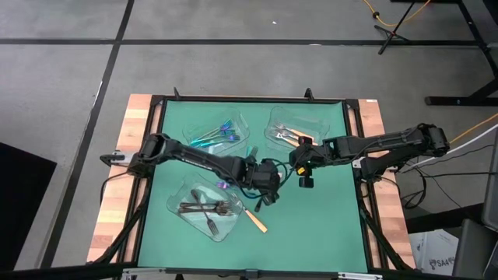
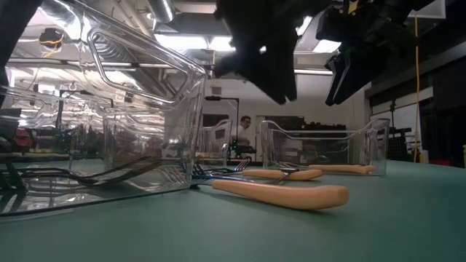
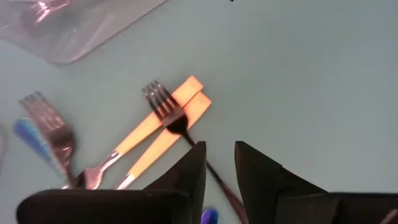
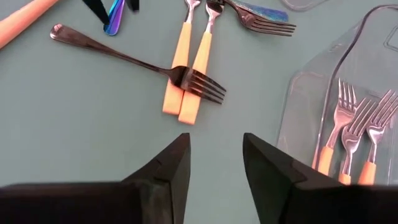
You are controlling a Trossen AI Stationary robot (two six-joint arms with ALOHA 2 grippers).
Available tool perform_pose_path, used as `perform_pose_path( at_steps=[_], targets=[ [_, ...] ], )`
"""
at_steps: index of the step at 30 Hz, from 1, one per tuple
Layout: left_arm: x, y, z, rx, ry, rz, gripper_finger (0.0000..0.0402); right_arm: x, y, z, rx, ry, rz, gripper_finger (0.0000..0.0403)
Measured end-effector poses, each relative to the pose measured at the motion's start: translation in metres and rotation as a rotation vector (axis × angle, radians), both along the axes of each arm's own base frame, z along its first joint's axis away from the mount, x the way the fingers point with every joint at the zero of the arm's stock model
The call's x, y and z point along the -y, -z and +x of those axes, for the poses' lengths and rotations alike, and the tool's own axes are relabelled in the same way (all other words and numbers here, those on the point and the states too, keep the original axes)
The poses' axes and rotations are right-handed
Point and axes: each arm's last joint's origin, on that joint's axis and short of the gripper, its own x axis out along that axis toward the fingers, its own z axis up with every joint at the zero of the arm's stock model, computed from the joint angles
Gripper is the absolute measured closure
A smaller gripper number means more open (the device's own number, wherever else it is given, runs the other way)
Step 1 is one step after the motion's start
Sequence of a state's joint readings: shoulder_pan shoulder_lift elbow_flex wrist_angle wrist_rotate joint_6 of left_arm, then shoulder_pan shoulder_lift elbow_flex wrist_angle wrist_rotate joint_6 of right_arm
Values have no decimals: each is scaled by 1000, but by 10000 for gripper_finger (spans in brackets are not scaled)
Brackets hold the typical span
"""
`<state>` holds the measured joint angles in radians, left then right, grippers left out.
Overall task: Sort silverware by color (type)
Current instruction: Put the black fork into the bottom transparent bin
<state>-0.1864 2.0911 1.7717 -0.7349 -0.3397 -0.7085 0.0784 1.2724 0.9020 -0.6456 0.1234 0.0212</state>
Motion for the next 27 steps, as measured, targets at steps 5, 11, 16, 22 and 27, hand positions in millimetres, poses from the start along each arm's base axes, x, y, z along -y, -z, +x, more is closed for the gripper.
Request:
perform_pose_path(
  at_steps=[5, 11, 16, 22, 27],
  targets=[
    [-3, 26, -2, 15, -5, -3, 324, 0, 0, 0, -1, 0, 0, 267],
    [-7, 53, -9, 10, -42, -18, 324, 0, 0, 0, 0, 0, 0, 267],
    [-7, 72, -12, 73, -67, -62, 324, 0, 0, 0, 4, 0, 0, 267],
    [-7, 85, -15, 128, -67, -72, 324, 0, 0, 0, 3, 0, 0, 267],
    [-8, 92, -18, 114, -73, -62, 324, 0, 0, 1, 9, 0, 1, 267]
  ],
)
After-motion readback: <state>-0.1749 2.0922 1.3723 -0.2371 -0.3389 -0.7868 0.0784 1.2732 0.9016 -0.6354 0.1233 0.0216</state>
